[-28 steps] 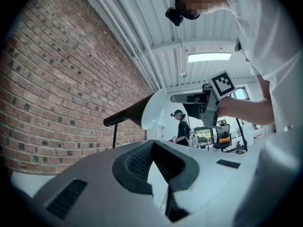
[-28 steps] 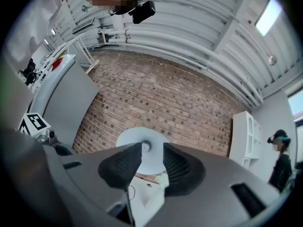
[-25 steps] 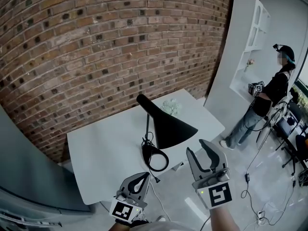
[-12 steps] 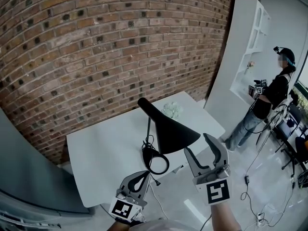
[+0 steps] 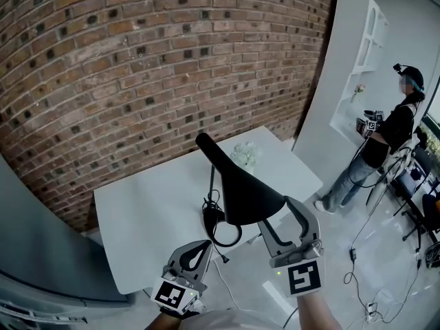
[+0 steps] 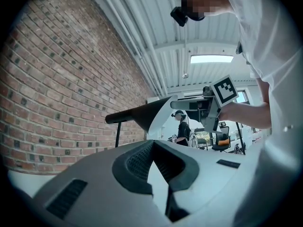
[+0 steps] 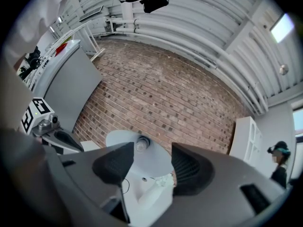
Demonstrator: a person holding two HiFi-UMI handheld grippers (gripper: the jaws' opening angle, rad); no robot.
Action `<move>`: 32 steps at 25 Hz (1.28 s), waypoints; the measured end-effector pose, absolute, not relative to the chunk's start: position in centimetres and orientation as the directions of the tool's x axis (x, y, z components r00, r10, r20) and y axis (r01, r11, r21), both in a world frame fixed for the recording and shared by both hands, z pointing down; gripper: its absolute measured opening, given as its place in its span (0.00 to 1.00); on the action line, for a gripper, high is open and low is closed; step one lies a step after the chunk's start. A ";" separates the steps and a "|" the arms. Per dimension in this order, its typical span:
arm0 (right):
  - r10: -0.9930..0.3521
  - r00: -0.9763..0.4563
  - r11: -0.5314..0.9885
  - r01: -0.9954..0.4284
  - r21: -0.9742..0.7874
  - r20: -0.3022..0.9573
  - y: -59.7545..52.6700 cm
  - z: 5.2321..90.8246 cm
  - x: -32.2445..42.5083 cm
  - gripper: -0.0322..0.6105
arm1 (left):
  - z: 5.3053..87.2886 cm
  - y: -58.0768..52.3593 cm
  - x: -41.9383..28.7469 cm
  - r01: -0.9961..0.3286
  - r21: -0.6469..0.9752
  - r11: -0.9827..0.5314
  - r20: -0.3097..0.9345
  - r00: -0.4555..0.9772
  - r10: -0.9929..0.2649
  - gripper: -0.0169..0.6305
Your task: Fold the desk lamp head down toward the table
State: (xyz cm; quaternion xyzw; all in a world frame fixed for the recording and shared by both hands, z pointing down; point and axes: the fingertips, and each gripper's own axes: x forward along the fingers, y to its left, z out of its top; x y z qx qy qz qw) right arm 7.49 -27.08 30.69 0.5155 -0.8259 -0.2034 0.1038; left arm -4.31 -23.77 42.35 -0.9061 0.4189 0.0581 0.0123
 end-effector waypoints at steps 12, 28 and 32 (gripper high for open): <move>-0.881 -0.469 0.446 -0.777 0.445 0.063 -26.2 35.2 7.1 0.43 | 43.3 -24.0 -3.9 -0.755 0.037 -0.655 -0.089 0.650 -0.755 0.04; -0.849 -0.468 0.527 -0.701 0.481 0.247 -26.0 41.8 7.3 0.43 | 44.1 -24.2 -3.7 -0.763 0.044 -0.645 -0.060 0.642 -0.764 0.04; -0.836 -0.482 0.547 -0.694 0.468 0.262 -26.1 42.4 7.2 0.43 | 44.1 -24.2 -3.4 -0.764 0.041 -0.644 -0.058 0.642 -0.765 0.04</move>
